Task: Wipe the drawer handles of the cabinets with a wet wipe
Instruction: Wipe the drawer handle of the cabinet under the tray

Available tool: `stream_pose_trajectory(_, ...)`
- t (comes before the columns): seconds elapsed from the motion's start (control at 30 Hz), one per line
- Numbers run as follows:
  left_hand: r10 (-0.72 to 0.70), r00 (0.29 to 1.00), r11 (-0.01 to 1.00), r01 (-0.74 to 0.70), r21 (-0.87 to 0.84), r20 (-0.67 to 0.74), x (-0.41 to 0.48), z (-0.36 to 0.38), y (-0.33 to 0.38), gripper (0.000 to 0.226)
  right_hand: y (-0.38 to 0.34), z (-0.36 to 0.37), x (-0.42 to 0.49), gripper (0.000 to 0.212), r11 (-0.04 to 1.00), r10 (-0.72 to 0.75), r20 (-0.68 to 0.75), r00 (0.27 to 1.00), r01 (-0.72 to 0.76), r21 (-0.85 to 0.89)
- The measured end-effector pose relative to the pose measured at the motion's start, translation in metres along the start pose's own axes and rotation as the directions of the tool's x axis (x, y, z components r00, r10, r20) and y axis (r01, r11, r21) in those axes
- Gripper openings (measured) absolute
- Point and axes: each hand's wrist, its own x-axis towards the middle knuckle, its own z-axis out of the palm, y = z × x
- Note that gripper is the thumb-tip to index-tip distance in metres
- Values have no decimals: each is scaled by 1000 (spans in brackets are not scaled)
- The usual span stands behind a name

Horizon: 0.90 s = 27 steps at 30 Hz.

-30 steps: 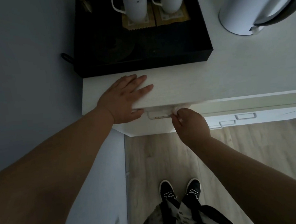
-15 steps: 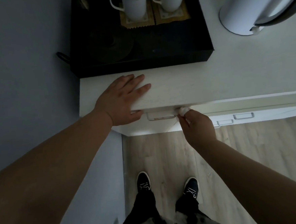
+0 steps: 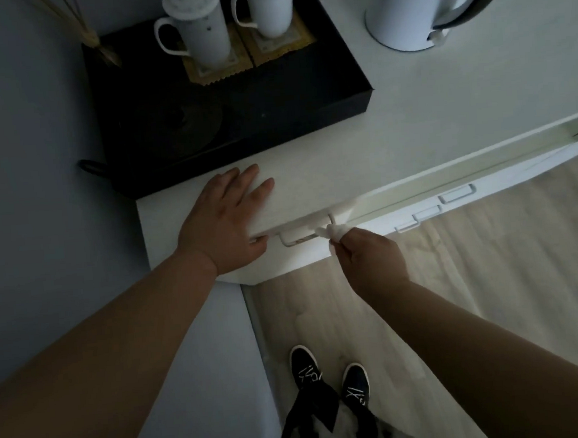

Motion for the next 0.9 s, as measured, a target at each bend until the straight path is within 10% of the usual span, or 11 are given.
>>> stream_pose_trajectory(0.9,25,999,1000,-25,-1,-46,1,0,-1,96,10,29,6,22,987,5,-162,987,21,157)
